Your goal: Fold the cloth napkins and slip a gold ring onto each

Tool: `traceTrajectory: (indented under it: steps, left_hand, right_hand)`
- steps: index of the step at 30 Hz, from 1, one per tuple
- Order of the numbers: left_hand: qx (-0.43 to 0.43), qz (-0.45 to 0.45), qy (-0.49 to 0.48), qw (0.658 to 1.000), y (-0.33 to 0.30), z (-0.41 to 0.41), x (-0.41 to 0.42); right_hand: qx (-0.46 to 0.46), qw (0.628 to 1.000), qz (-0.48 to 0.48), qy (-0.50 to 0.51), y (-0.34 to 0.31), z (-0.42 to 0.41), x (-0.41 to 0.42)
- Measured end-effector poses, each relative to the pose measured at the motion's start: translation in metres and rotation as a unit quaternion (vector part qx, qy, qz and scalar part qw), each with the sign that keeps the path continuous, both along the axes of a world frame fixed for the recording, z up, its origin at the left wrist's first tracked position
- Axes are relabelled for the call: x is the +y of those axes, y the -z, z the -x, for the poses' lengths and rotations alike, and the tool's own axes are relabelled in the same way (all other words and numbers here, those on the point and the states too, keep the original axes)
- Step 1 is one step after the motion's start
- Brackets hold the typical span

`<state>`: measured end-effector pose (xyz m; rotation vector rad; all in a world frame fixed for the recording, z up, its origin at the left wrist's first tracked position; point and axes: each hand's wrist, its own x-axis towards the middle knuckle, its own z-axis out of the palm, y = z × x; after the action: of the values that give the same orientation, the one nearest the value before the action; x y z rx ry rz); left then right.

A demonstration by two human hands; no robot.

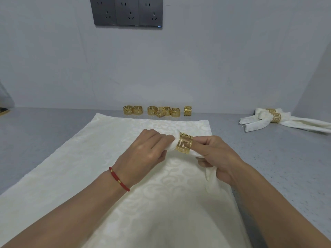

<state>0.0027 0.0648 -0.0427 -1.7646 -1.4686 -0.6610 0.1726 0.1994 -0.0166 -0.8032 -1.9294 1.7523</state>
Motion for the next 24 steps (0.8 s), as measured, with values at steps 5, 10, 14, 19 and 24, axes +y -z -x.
traceTrajectory:
  steps: [5,10,14,19,24]
  left_hand:
    - [0.049,0.024,0.024,0.998,0.002,0.001,-0.001]
    - [0.012,0.013,0.033,0.999,-0.003,0.002,-0.003]
    - [-0.01,0.012,0.032,0.999,-0.006,-0.001,-0.004]
    - [0.006,0.001,0.033,0.999,-0.005,-0.002,-0.005]
    - [-0.144,0.069,0.027,0.987,-0.007,0.0,-0.009]
  right_hand:
    - [-0.024,0.999,-0.03,-0.013,0.003,-0.002,0.002]
    - [0.01,1.0,0.009,0.027,0.0,0.0,-0.005]
    - [0.017,1.0,-0.008,0.009,-0.001,-0.001,-0.004]
    - [0.012,1.0,-0.02,-0.007,0.001,-0.001,-0.007]
    - [0.035,0.999,-0.018,0.03,0.0,0.004,-0.01]
